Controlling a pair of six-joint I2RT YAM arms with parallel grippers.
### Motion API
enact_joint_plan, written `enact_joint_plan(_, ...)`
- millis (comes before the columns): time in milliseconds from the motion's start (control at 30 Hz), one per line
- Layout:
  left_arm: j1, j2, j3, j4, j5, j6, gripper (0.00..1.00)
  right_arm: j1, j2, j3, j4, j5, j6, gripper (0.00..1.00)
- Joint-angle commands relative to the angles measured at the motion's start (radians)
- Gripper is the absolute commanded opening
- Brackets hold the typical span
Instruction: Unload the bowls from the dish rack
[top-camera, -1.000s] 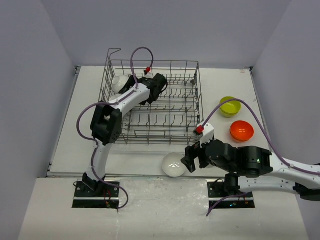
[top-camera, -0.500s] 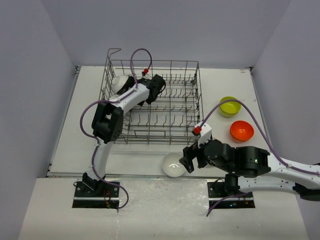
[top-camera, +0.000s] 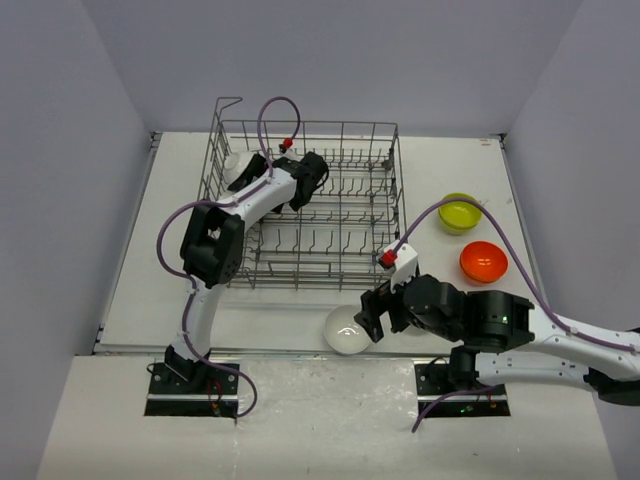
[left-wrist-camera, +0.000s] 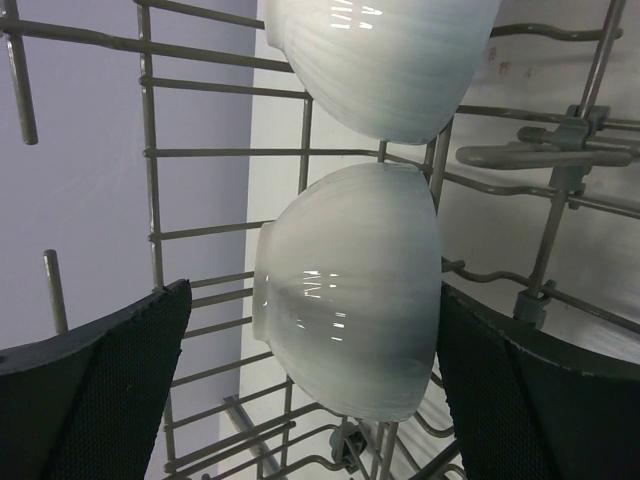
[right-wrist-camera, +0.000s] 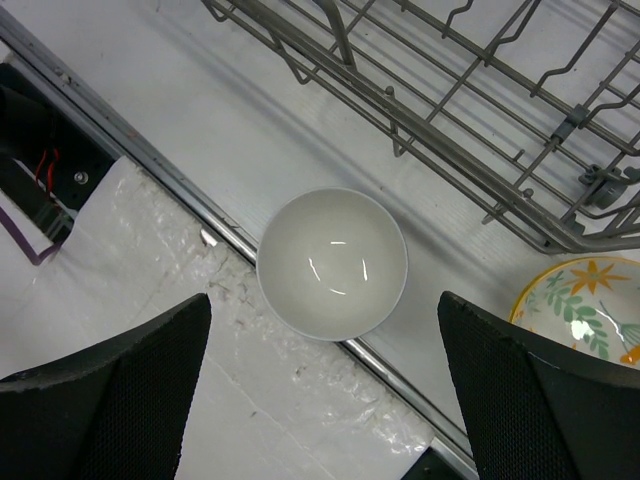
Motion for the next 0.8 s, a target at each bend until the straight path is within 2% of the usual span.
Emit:
enact_joint_plan(0, 0.008, -0.061, 0.012, -0.071, -0.056, -0.009, 1.00, -0.012, 0.005, -0.010, 0.048, -0.018, -0.028, 0.95)
enact_joint_plan(433, 0.008, -0.063, 0.044, -0.099, -0.068, 0.013, 0.98, -0.043, 0.029, -0.013, 0.075, -0.067, -0.057, 0.95)
enact_joint_plan(767, 0.001, -0.090, 0.035, -0.149, -0.060, -0.027, 0.93, -0.049, 0.035, -0.019, 0.094, -0.090, -0.069, 0.95)
